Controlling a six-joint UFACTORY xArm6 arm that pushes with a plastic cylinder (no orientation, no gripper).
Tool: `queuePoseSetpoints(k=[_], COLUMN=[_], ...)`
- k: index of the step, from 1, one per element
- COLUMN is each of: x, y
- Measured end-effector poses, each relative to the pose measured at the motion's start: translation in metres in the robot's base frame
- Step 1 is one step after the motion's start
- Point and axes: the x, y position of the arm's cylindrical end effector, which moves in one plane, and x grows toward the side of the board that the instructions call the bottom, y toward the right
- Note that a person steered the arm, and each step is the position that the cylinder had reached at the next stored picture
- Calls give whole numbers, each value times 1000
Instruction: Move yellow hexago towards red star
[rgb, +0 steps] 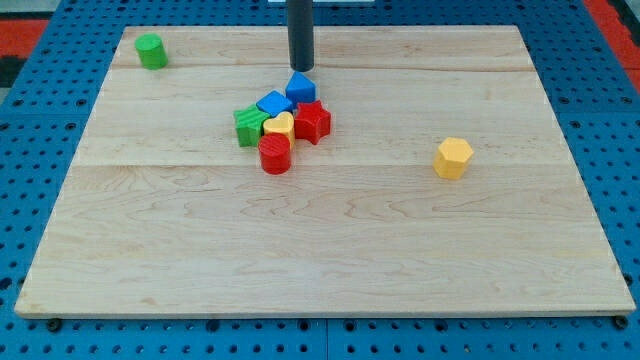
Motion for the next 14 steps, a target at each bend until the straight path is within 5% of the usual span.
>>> queuePoseSetpoints(k=[3,5,6,7,14], x=[32,77,112,165,135], y=[37,229,274,272,173])
